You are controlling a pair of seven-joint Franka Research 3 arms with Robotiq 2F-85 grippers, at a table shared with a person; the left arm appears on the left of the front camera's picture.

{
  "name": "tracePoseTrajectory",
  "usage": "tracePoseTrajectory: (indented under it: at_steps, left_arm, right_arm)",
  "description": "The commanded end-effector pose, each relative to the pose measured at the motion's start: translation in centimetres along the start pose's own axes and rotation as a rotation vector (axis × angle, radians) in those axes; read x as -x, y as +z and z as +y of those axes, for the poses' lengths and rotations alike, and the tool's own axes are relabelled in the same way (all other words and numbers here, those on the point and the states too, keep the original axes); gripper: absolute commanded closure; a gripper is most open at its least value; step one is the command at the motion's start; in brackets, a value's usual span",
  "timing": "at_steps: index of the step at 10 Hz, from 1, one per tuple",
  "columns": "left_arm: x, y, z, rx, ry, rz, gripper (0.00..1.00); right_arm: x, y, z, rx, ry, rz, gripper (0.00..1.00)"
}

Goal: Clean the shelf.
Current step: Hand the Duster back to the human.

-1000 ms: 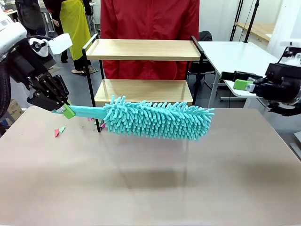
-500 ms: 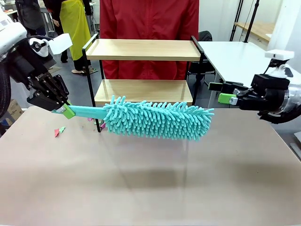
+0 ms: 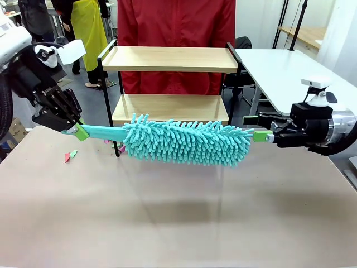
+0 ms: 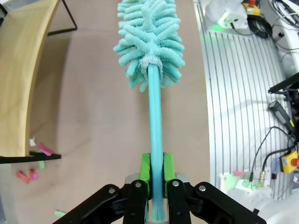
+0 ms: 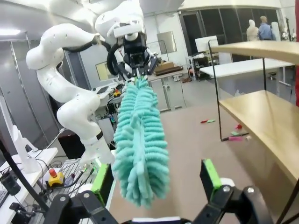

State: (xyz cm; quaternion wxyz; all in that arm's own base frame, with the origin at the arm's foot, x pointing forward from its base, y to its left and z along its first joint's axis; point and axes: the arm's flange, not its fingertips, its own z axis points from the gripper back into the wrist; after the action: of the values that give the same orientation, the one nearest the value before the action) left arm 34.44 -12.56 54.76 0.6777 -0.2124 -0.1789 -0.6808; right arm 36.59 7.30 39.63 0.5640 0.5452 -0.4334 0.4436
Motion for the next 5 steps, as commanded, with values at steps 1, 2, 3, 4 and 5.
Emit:
tracePoseTrajectory:
  at_steps: [1,2,3,4,5]
  left_arm:
    - [0.0,0.3,0.0,0.004,-0.008,-0.027,0.86]
    - [0.0,0.3,0.0,0.004,-0.008,-0.027,0.86]
    - [0.0,0.3,0.0,0.004,-0.008,-0.027,0.86]
    - [0.0,0.3,0.0,0.004,-0.008,-0.027,0.86]
    - [0.0,0.3,0.0,0.004,-0.008,-0.027,0.86]
  right_arm:
    - [2.5,-0.8,2.9,-0.005,0.017,0.029,0.00]
    - [3.1,-1.5,3.0,-0.005,0.007,0.024,0.00]
    - [3.4,-2.1,3.0,-0.010,-0.002,0.015,0.00]
    - [3.6,-2.8,3.0,-0.017,-0.006,0.007,0.00]
    - [3.8,-3.9,3.2,-0.026,-0.008,0.009,0.00]
